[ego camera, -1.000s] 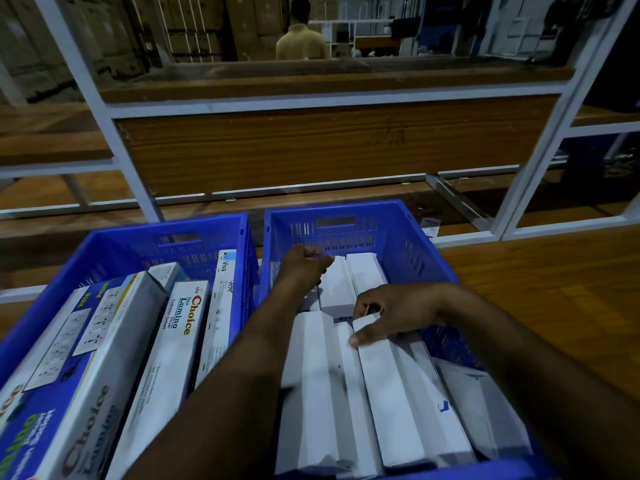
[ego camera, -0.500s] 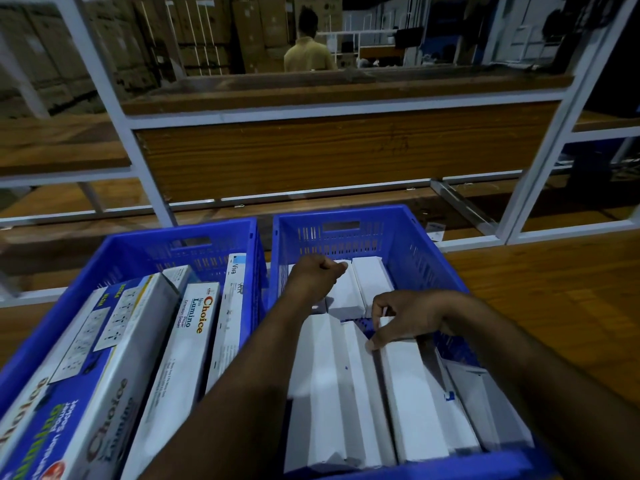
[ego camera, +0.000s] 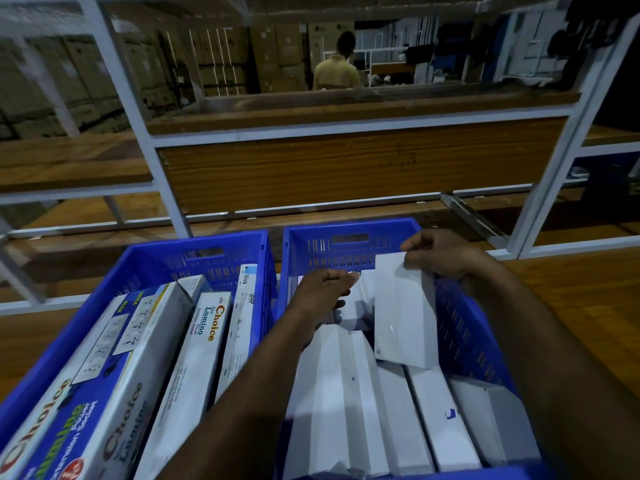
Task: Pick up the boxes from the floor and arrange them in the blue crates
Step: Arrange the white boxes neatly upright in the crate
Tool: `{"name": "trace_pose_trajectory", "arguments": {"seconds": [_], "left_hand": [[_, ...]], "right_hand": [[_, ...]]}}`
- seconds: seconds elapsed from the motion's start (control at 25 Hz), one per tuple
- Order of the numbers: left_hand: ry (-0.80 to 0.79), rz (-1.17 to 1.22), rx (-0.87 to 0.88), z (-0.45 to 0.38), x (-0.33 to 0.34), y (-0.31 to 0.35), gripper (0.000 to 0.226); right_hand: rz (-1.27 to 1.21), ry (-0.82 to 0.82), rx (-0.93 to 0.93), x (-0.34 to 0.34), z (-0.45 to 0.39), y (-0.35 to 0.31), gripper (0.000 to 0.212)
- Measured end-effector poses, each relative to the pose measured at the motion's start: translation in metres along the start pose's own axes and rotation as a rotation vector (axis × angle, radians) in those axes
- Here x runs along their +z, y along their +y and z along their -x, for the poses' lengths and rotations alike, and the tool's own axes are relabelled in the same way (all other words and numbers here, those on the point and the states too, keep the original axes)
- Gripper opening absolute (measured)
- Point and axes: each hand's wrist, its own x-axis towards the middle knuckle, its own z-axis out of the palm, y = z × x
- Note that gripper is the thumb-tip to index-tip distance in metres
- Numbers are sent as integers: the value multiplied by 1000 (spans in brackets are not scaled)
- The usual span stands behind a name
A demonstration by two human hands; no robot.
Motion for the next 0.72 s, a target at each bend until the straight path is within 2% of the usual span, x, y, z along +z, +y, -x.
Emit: {"name": "trace_pose_trajectory", "arguments": {"seconds": [0.12, 0.16, 0.36, 0.44, 0.48, 0.56, 0.64, 0.72], "left_hand": [[-102, -33, -65, 0, 0, -1, 72], [-130, -42, -94, -1, 0, -2, 79], [-173, 99, -89, 2, -8, -3, 45], [-137, 148, -72, 3, -9, -4, 45], [-104, 146, -45, 4, -9, -3, 47], [-23, 80, 70, 1, -9, -6, 49], [33, -40, 241, -2, -10, -9, 52], [109, -249, 378, -10, -14, -15, 56]], "right_hand": [[-316, 64, 12, 4, -12, 1, 30], [-424, 76, 17, 8, -16, 3, 31], [-849, 115, 38, 44, -28, 13, 33], [-932, 48, 69, 55, -24, 14, 33], [-1001, 11, 104, 58, -24, 16, 43], [-1151, -56, 186, 62, -25, 25, 63], [-1153, -160, 223, 61, -25, 33, 65], [-1063, -345, 275, 55, -22, 38, 61]]}}
